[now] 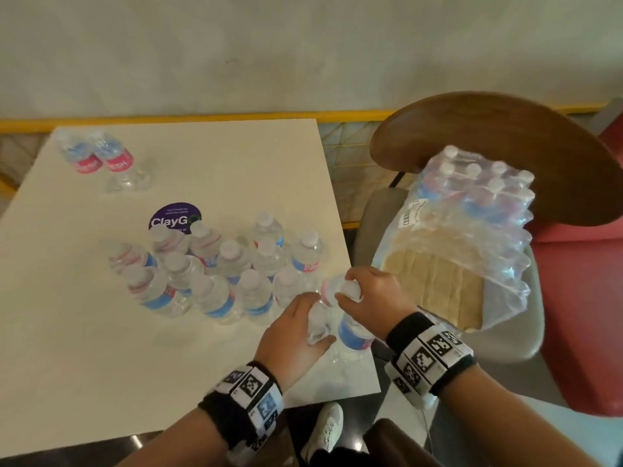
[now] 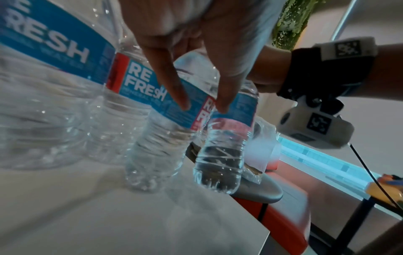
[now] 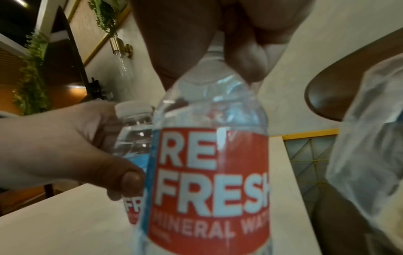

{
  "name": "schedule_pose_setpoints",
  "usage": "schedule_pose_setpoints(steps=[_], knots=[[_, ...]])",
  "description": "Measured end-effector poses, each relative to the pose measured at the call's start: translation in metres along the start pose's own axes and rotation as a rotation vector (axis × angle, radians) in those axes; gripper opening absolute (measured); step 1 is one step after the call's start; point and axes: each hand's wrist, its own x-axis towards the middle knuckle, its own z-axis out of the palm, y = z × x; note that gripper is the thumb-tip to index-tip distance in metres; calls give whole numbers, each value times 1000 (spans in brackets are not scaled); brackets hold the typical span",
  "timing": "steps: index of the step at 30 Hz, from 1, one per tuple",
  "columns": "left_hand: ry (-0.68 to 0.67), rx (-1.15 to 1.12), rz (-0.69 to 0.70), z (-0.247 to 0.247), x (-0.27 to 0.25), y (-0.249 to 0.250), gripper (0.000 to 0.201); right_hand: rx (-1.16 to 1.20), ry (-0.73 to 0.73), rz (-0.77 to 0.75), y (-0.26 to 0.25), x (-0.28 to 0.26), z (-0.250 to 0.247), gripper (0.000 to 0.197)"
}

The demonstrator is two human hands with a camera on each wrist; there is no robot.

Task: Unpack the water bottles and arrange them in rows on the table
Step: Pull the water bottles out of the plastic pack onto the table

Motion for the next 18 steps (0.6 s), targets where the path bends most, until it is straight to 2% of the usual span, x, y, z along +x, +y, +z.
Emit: schedule_pose_setpoints(steps=[2,7,9,11,13,16,18], knots=[[48,40,52,-1,-4,-1,60,4,-12,-36,-9,6,5,38],[250,362,362,-7,-10,-8,57,-1,-63,-71,-13,17,7,39],[299,308,440,-14,-8,-1,51,-3,-73,-95,-10,17,8,38],[292,176,431,-22,1,7,45,-6,-67,-117,-8,16,11,37],[218,117,387,-32,20,14,50,-14,-51,-137,-8,18,12,39],[-36,246,381,-42,51,26,65,-43,-30,-146,-10,24,14,44],[-163,315,370,-48,66,33,68,-59,-37,-106,-10,27,14,45]])
